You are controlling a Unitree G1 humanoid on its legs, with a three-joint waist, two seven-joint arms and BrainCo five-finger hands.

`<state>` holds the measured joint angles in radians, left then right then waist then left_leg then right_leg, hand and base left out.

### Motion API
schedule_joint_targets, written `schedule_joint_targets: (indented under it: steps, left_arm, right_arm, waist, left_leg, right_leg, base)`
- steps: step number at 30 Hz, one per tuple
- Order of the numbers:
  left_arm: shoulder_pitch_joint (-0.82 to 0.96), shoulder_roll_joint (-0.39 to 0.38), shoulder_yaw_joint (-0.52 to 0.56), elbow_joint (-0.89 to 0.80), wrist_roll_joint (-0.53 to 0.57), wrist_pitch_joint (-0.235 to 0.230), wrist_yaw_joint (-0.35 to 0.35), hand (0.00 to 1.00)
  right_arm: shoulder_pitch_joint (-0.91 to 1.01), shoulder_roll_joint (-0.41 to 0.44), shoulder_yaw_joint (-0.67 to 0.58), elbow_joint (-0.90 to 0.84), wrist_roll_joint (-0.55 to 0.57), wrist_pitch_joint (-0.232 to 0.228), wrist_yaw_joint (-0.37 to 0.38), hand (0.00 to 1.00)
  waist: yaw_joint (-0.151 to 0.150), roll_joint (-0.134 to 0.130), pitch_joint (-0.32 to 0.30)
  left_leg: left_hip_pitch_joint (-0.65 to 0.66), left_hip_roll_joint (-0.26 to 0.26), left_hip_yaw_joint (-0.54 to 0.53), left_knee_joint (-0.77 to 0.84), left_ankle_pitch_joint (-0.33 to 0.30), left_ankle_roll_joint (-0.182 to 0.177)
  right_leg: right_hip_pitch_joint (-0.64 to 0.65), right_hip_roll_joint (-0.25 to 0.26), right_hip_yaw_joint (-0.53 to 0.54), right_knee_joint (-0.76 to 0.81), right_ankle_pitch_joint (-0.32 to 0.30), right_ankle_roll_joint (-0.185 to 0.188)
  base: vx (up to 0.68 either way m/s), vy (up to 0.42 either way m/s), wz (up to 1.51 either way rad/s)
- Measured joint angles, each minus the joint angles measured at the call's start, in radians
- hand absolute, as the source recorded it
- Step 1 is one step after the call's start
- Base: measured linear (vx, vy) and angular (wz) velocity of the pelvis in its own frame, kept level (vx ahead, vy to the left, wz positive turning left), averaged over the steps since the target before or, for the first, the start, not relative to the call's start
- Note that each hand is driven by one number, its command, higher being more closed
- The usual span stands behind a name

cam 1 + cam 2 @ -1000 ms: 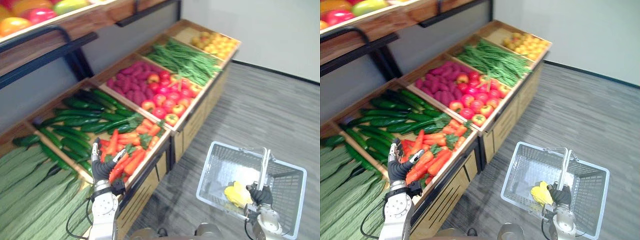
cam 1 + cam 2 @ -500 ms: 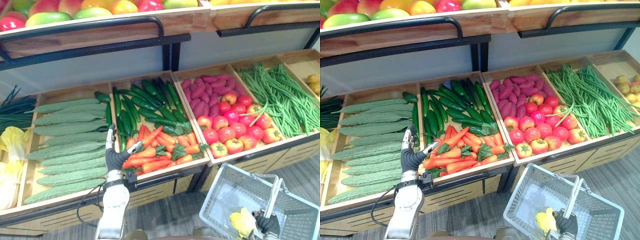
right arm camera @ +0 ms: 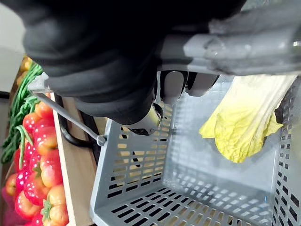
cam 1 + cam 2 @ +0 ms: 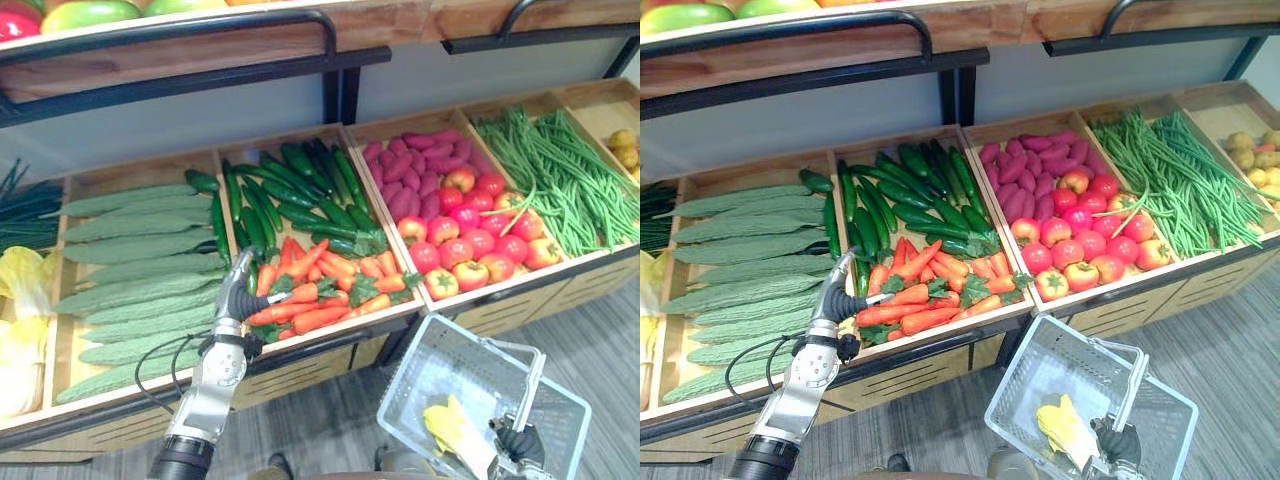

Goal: Pick vegetable in the basket

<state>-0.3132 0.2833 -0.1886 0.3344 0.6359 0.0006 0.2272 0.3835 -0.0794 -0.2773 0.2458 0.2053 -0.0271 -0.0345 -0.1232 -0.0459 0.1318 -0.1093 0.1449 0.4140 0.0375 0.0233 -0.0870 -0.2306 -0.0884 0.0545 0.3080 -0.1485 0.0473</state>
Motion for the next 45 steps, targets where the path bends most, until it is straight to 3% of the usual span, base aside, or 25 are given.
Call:
schedule_joint_targets:
  steps: [8, 12, 13, 21, 32, 38, 45]
  left_arm:
    - [-0.214, -0.002, 0.005, 0.180, 0.083, 0.078, 0.079, 0.00]
    - [-0.230, -0.014, 0.032, 0.243, 0.083, 0.100, 0.078, 0.00]
    - [-0.233, -0.021, 0.038, 0.268, 0.083, 0.100, 0.076, 1.00]
    - [-0.320, -0.031, 0.064, 0.339, 0.059, 0.057, 0.028, 1.00]
    - [-0.333, -0.041, 0.016, 0.345, 0.024, 0.055, -0.008, 1.00]
    - [-0.330, -0.016, -0.001, 0.175, 0.024, 0.055, 0.012, 1.00]
    - [-0.209, -0.002, 0.039, -0.055, 0.024, 0.055, 0.070, 1.00]
  right_arm:
    - [-0.003, -0.003, 0.074, -0.066, 0.022, -0.035, -0.012, 1.00]
    - [-0.004, -0.005, 0.100, -0.078, 0.038, -0.045, -0.023, 1.00]
    - [-0.004, -0.005, 0.100, -0.078, 0.042, -0.045, -0.028, 1.00]
    - [-0.005, -0.010, 0.113, -0.099, 0.051, -0.044, -0.027, 1.00]
    - [-0.004, -0.010, 0.119, -0.119, 0.051, -0.043, -0.026, 1.00]
    - [-0.001, -0.009, 0.117, -0.119, 0.048, -0.043, -0.019, 1.00]
    - [-0.005, -0.008, 0.086, -0.103, 0.038, -0.043, -0.008, 1.00]
  waist:
    - [-0.005, -0.007, 0.075]
    - [-0.003, -0.012, 0.094]
    - [-0.003, -0.012, 0.096]
    - [0.001, -0.010, 0.099]
    - [0.000, -0.007, 0.128]
    - [-0.001, 0.000, 0.130]
    - [-0.003, 0.023, 0.123]
  left_leg:
    - [-0.066, 0.015, 0.008, 0.016, 0.005, 0.007]
    - [-0.068, 0.017, 0.018, 0.016, 0.005, 0.007]
    - [-0.070, 0.017, 0.019, 0.016, 0.004, 0.007]
    - [-0.070, 0.017, 0.025, 0.017, 0.005, 0.007]
    - [-0.039, 0.013, 0.020, 0.014, 0.005, 0.008]
    - [-0.009, 0.008, 0.008, 0.001, 0.014, 0.011]
    - [0.044, -0.014, -0.003, -0.060, 0.048, 0.014]
  right_leg:
    - [-0.056, 0.005, 0.011, -0.023, 0.037, 0.004]
    - [-0.056, 0.007, 0.023, -0.036, 0.046, 0.005]
    - [-0.057, 0.007, 0.023, -0.037, 0.047, 0.005]
    - [-0.056, 0.007, 0.030, -0.051, 0.055, 0.011]
    - [-0.029, 0.003, 0.026, -0.052, 0.056, 0.014]
    - [0.006, 0.002, 0.016, -0.062, 0.055, 0.015]
    - [0.041, 0.006, 0.005, -0.070, 0.054, 0.016]
  base:
    - [-0.03, -0.012, -0.04]
    - [-0.01, -0.011, -0.08]
    - [0.00, 0.000, 0.00]
    - [0.00, -0.005, -0.02]
    - [0.00, -0.004, 0.01]
    - [0.00, -0.011, 0.04]
    - [0.01, -0.002, 0.05]
